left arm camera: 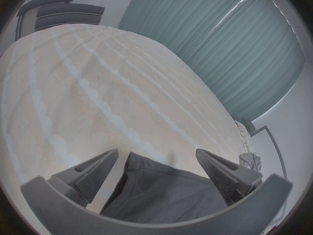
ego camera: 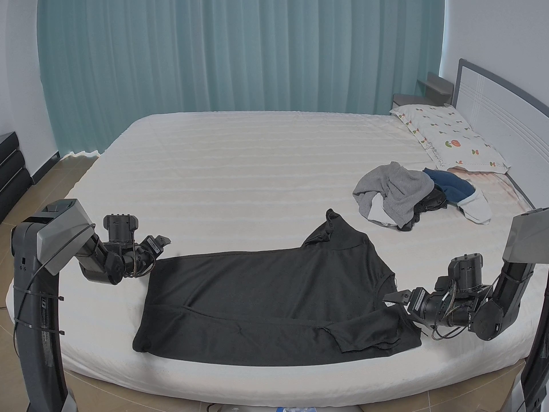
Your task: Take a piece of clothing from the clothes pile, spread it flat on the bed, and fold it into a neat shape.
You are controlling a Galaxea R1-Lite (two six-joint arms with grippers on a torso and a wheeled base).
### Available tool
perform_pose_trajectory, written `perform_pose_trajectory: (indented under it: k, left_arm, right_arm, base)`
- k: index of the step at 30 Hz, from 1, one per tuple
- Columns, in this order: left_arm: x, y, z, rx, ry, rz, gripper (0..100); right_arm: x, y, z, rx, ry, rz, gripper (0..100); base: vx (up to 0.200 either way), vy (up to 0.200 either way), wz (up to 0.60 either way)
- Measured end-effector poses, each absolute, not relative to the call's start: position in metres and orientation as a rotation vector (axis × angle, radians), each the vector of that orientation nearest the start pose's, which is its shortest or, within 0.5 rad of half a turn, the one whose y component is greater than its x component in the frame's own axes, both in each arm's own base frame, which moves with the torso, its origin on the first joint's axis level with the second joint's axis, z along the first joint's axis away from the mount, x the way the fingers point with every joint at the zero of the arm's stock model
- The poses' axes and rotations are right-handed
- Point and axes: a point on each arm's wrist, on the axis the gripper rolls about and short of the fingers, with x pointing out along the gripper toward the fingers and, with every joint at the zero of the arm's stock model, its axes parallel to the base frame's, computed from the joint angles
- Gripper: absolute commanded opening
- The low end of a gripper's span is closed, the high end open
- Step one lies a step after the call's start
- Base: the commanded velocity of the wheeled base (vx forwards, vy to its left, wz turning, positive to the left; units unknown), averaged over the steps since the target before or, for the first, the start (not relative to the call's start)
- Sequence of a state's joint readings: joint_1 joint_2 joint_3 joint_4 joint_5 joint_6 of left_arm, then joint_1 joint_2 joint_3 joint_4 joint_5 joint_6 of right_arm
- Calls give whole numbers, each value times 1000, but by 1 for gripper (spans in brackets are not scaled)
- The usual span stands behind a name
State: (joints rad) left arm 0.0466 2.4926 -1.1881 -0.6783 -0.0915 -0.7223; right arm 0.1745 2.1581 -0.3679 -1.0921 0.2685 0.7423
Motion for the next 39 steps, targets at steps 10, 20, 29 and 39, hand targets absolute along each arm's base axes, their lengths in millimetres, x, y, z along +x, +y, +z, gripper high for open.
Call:
perform_pose_trajectory:
  k: [10,20,29,39]
  left_arm:
    - [441,16,-29,-713,622,173,100]
    - [444,12,-35,-694,638,164,0]
    - [445,17,-37,-695,611,259,0]
    - [444,20,-27,-810,539,334,0]
  right_arm:
    - [275,54,-2,733,828,145,100]
    - [275,55,-2,732,828,145,100]
    - [284,56,1,732,799,151,100]
    - [305,67,7,731,737,193,100]
  base:
    - [0,0,0]
    - [0,0,0]
    - [0,0,0]
    - [0,0,0]
